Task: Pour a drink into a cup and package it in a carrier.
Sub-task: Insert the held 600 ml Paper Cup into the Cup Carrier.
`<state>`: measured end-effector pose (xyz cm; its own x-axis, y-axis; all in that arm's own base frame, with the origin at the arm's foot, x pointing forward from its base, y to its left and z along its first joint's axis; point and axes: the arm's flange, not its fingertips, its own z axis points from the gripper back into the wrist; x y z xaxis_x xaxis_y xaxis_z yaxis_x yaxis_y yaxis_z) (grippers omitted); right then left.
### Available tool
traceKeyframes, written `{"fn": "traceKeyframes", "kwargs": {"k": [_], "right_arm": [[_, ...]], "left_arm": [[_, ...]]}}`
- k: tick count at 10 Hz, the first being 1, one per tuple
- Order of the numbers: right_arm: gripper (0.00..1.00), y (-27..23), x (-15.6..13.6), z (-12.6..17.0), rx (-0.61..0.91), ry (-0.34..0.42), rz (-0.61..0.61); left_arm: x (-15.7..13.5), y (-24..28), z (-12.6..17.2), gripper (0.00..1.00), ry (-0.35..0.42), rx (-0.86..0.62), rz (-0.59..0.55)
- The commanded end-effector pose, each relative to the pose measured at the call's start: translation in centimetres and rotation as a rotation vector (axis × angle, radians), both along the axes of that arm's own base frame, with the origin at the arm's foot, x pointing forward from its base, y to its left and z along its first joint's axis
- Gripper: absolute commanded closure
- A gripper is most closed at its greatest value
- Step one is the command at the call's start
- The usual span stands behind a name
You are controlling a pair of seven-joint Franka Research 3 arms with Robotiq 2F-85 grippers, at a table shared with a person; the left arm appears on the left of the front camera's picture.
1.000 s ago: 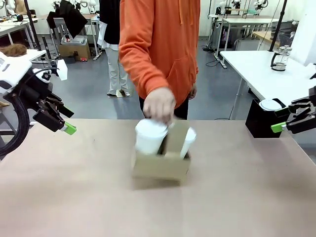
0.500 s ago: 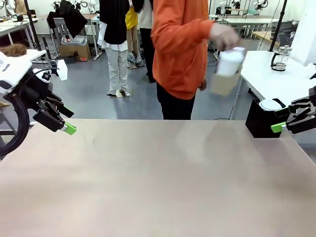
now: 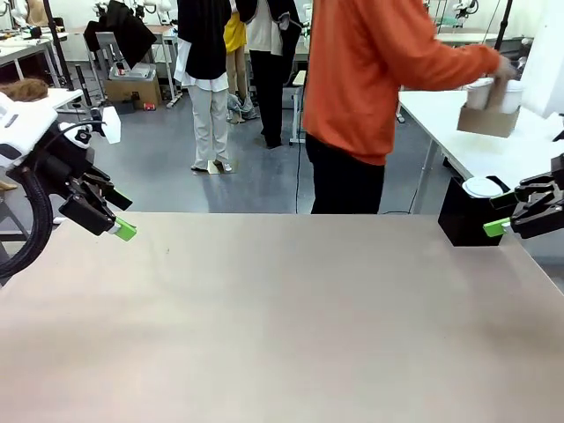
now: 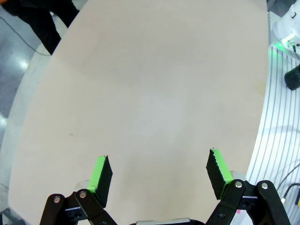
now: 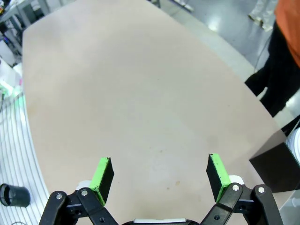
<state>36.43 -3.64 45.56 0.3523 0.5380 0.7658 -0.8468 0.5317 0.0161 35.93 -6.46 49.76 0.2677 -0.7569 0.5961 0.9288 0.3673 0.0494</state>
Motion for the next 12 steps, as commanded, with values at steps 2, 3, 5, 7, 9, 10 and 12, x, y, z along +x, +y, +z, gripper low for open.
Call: {"fn": "traceKeyframes", "kwargs": {"k": [2, 3, 5, 7, 9, 10, 12], "right_arm": [[0.00, -0.16, -0.13, -0.12, -0.012, 0.003, -0.005], [0.00, -0.16, -0.13, -0.12, -0.012, 0.003, -0.005], [0.00, -0.16, -0.13, -0.12, -0.012, 0.003, -0.005], [0.00, -0.16, -0.13, -0.12, -0.012, 0.003, -0.005], [0.00, -0.16, -0.13, -0.12, -0.012, 0.003, -0.005], [0.00, -0.16, -0.13, -0.12, -0.012, 0.003, -0.005], [0.00, -0.16, -0.13, -0.12, -0.012, 0.003, -0.005]], "left_arm": [[-0.09, -0.08, 0.09, 0.00, 0.010, -0.017, 0.003], [-0.09, -0.08, 0.09, 0.00, 0.010, -0.017, 0.003], [-0.09, -0.08, 0.09, 0.00, 0.010, -0.017, 0.003], [-0.09, -0.08, 0.09, 0.00, 0.010, -0.017, 0.003], [-0.09, -0.08, 0.09, 0.00, 0.010, -0.017, 0.003], [-0.09, -0.08, 0.09, 0.00, 0.010, -0.017, 0.003], [-0.09, -0.08, 0.09, 0.00, 0.010, -0.017, 0.003]]}}
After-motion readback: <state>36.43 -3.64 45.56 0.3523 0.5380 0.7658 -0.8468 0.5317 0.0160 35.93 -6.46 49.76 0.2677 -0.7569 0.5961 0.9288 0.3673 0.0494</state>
